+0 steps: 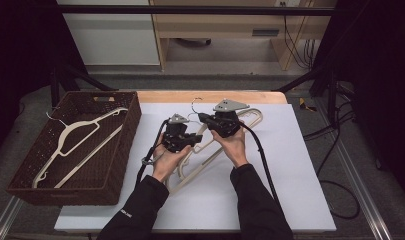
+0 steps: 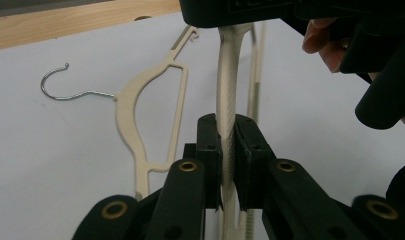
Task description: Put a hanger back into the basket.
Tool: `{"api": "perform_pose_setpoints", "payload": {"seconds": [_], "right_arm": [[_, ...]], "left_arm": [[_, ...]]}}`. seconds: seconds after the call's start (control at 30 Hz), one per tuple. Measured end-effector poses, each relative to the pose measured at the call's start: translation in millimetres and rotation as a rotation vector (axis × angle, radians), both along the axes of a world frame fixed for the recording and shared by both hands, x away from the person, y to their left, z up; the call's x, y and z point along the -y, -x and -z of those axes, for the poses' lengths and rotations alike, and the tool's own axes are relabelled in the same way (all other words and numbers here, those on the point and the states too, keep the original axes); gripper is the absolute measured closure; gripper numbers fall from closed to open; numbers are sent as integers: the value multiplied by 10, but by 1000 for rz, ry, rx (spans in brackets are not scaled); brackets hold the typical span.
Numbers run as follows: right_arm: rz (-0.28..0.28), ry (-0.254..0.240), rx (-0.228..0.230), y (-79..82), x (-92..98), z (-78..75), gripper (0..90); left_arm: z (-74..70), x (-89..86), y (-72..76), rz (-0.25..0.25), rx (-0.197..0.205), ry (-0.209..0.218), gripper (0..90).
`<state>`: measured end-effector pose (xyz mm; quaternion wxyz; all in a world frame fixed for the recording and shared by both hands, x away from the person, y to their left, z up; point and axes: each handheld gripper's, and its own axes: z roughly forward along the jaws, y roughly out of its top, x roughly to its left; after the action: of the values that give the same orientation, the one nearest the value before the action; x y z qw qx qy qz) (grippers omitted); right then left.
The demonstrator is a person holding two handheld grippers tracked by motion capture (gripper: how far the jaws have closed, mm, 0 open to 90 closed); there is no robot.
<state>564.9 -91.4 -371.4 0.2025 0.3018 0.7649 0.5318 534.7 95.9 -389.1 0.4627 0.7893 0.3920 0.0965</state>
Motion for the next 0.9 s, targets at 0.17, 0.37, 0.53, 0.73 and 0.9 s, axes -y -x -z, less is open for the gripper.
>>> {"api": "perform_pose_setpoints", "payload": {"seconds": [0.17, 0.37, 0.53, 0.73, 0.9], "right_arm": [[-8, -13, 14, 98, 40, -97, 881], [-7, -17, 39, 261, 50, -189, 786], [8, -65, 56, 462, 224, -268, 646], [27, -125, 46, 731, 553, -274, 440], [97, -100, 34, 932, 833, -199, 246]], "left_arm": [[-77, -39, 78, -8, 51, -9, 863], [-161, -49, 199, 17, 85, -23, 865], [-233, -116, 252, 17, 109, -22, 864], [-343, -212, 320, 21, 139, -36, 865], [-507, -322, 393, 21, 166, -29, 864]]}}
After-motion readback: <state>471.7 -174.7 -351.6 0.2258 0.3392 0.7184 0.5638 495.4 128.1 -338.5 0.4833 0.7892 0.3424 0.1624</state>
